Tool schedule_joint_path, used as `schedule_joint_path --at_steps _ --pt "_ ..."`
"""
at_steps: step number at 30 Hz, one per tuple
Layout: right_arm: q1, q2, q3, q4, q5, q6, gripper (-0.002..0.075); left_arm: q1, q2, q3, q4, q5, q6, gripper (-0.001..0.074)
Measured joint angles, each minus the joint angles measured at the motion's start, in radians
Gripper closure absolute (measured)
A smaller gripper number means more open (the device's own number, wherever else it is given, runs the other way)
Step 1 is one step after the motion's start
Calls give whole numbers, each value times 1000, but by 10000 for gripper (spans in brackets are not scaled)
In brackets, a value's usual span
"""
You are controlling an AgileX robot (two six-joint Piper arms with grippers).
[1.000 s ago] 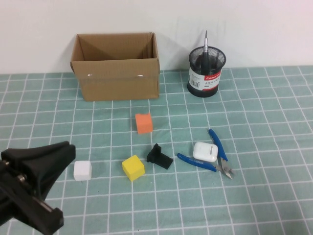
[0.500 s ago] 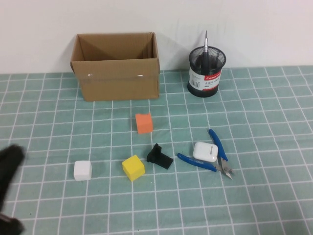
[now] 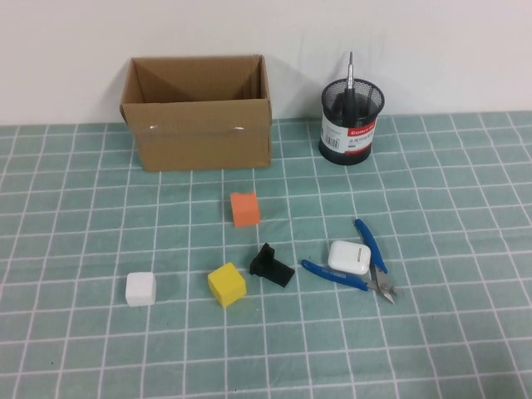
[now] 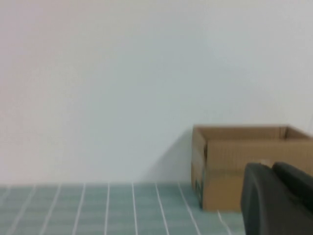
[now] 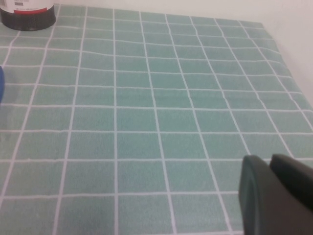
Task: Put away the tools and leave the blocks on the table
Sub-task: Pick up the pliers from the table
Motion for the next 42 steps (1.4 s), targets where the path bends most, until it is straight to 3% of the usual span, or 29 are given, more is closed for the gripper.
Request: schedule_joint_path --at_steps 15,42 --pt "0 0 0 0 0 0 734 2 -1 5 0 430 -15 734" --pt "0 0 0 0 0 0 734 2 -1 5 0 437 -15 734"
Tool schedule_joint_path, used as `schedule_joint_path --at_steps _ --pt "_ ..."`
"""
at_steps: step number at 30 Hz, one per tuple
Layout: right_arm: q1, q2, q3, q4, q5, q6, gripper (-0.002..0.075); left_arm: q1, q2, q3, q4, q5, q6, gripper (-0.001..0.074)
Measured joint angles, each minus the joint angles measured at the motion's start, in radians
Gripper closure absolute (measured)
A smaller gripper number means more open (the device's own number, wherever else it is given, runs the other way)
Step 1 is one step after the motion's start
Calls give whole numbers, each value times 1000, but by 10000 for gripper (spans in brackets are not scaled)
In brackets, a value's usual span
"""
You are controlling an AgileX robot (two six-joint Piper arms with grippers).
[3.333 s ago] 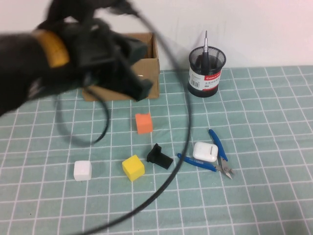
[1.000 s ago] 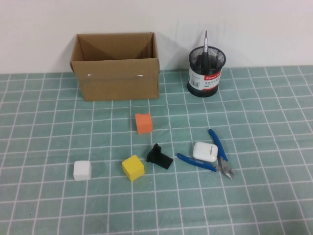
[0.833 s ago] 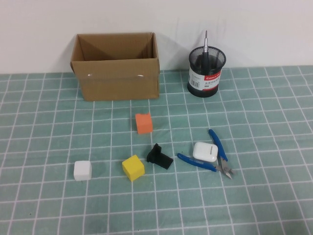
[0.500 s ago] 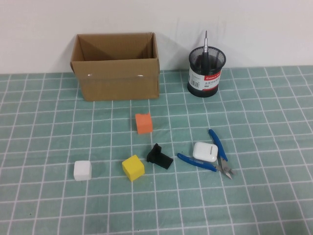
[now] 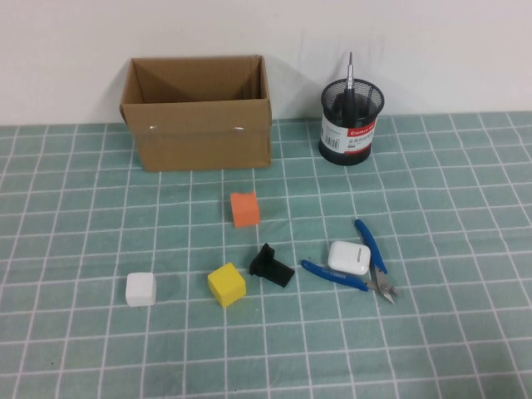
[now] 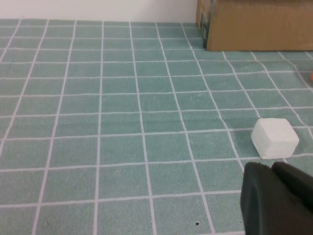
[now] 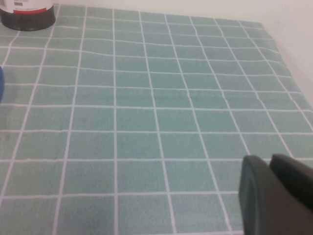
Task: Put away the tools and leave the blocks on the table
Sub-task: Pick up the pliers from the table
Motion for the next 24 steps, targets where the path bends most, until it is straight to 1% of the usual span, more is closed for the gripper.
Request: schedule_joint_path --at_steps 4,6,9,11,13,16,18,21,24 --pt "0 0 0 0 -4 0 734 0 0 0 0 0 0 734" --pt "0 0 2 24 -39 11 734 0 0 0 0 0 0 734" --pt "0 0 4 215 -154 69 734 0 0 0 0 0 0 734" --pt "0 0 4 393 -233 98 734 0 0 0 0 0 0 734" --pt "0 0 4 507 -301 107 734 0 0 0 0 0 0 734" --pt "0 0 4 613 -361 116 733 0 0 0 0 0 0 734" --pt "0 0 0 656 -325 118 733 0 0 0 0 0 0 734" --pt "0 36 -68 668 -137 119 733 0 0 0 0 0 0 734" --pt "0 168 -205 636 51 107 733 0 0 0 0 0 0 734"
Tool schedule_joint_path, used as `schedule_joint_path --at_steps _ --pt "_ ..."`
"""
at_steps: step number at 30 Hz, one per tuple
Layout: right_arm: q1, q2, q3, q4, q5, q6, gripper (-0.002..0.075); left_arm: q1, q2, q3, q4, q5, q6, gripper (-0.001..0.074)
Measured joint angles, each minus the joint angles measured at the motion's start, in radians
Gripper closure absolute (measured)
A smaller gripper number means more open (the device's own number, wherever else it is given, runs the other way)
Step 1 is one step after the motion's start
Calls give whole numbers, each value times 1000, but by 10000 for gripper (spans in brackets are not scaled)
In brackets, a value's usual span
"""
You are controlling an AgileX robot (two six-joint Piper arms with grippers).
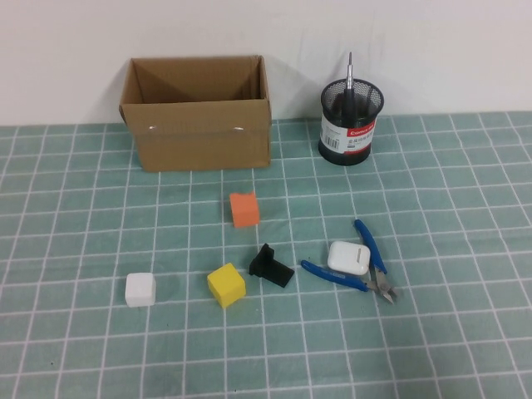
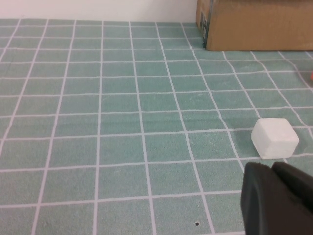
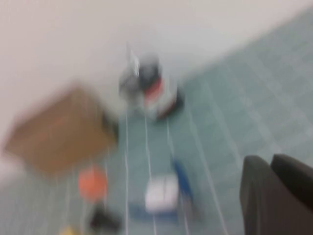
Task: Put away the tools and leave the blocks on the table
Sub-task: Pick up the pliers from the table
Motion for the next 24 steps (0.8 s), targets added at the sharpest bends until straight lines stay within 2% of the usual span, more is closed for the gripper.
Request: schedule_joint_path --at_steps 5,13,18,24 --pt "0 331 -239 -120 285 -113 733 0 0 0 0 0 0 734" --pt "16 840 -537 -167 448 -274 733 0 0 0 0 0 0 734" --pt "182 1043 -664 -219 450 -290 733 0 0 0 0 0 0 734" --pt "456 1250 -800 -275 447 -294 733 0 0 0 0 0 0 734"
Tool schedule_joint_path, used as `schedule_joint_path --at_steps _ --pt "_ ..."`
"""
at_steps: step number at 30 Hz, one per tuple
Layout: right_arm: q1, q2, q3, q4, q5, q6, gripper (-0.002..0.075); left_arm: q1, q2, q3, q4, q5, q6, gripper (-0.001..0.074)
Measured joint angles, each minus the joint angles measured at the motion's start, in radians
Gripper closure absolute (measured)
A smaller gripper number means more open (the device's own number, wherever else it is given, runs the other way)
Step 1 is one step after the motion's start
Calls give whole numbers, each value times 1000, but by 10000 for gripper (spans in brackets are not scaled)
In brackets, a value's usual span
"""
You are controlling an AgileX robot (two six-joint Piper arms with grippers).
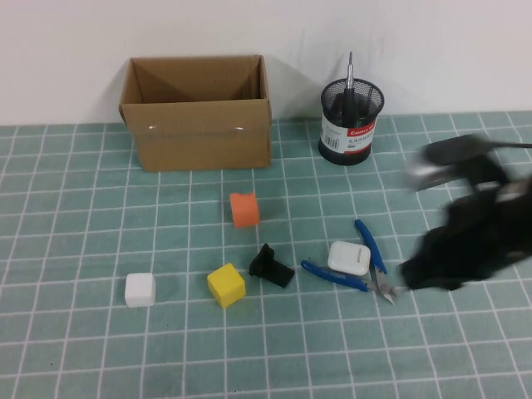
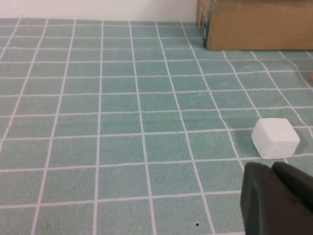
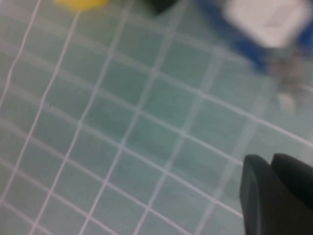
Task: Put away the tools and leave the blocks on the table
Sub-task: Pick up the pliers from the table
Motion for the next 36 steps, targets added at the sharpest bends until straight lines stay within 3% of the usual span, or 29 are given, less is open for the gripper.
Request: schedule_joint_path --at_steps 5,9,14,17,36 --pt "172 194 -119 -86 -3 -3 727 0 0 0 0 0 0 734" --pt "238 327 -225 -137 -3 -19 666 0 0 0 0 0 0 734" --pt "245 467 -340 -164 -6 -36 524 0 0 0 0 0 0 734" --pt "245 534 -386 -175 -6 -38 486 0 0 0 0 0 0 734" --pt "192 622 -482 -265 15 -40 470 0 0 0 0 2 0 734"
